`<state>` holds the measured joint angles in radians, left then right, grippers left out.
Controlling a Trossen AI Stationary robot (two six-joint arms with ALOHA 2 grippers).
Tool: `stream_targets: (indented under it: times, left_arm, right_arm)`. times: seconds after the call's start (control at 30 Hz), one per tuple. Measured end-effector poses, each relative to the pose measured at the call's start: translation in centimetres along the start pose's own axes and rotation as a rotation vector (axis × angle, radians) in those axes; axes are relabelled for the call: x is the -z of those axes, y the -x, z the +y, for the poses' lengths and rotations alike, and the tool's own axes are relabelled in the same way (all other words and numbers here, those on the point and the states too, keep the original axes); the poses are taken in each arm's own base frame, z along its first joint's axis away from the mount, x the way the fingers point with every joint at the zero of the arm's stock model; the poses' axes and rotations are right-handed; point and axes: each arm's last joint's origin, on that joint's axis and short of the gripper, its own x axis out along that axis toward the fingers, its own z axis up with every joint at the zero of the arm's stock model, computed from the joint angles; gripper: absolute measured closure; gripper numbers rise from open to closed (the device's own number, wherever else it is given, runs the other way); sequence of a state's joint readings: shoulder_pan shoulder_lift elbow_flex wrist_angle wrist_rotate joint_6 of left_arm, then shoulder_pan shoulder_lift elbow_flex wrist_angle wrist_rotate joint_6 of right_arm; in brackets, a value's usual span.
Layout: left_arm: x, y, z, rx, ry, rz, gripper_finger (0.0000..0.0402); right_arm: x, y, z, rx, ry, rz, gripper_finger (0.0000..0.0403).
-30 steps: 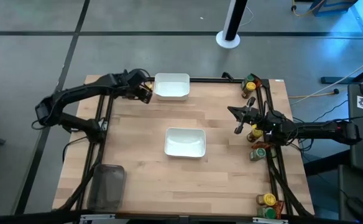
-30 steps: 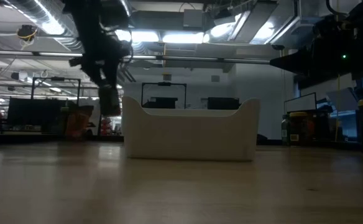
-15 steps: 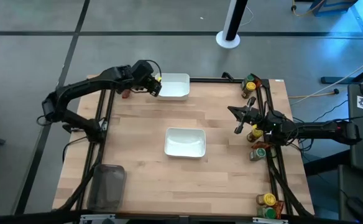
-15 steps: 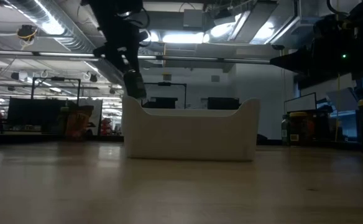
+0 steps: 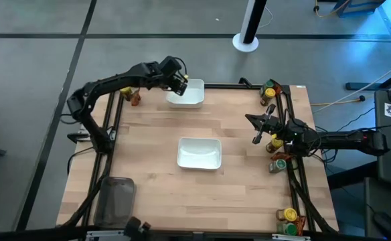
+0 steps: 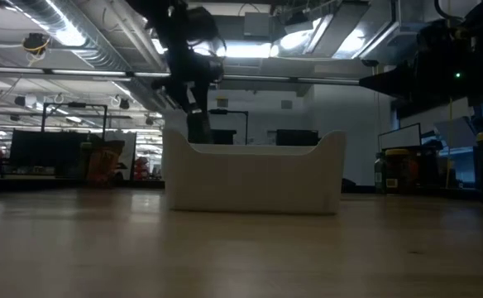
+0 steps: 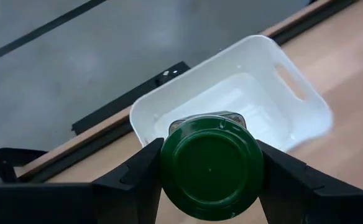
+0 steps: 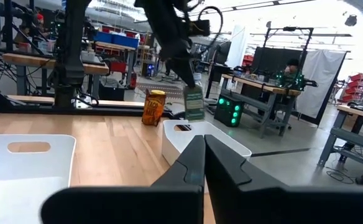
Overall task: Sort spices by type
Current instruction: Put the top left green seasoning bottle into the top white bin
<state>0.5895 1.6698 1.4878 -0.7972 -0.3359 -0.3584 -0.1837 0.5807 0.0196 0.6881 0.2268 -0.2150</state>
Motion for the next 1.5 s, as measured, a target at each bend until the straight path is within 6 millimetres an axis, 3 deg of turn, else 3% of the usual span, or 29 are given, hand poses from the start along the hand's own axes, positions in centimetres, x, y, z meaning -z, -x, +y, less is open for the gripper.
stream_targets:
  times: [0.33,0.7,0.93,1.2,1.5]
  left_arm:
    - [-0.4,-4.7,2.3,-0.05,0.075,0.105,0.0205]
    - [0.4,-8.9,2.9,-0.06,0.096,0.211,0.0205]
    - [0.6,-10.0,2.9,-0.063,0.099,0.22,0.0204]
    - [0.8,-10.0,2.9,-0.027,0.075,0.249,0.0173]
    - [0.6,-9.9,3.1,-0.008,0.075,0.246,0.0168]
  right_arm:
    - [0.0,0.0,0.0,-0.001,0.004,0.004,0.0393]
    - [0.0,0.0,0.0,-0.001,0.005,0.005,0.0393]
    - [0.0,0.0,0.0,0.0,0.005,0.005,0.0393]
    - [0.1,0.0,0.0,-0.001,0.005,0.006,0.0393]
    - [0.1,0.0,0.0,-0.001,0.006,0.009,0.0393]
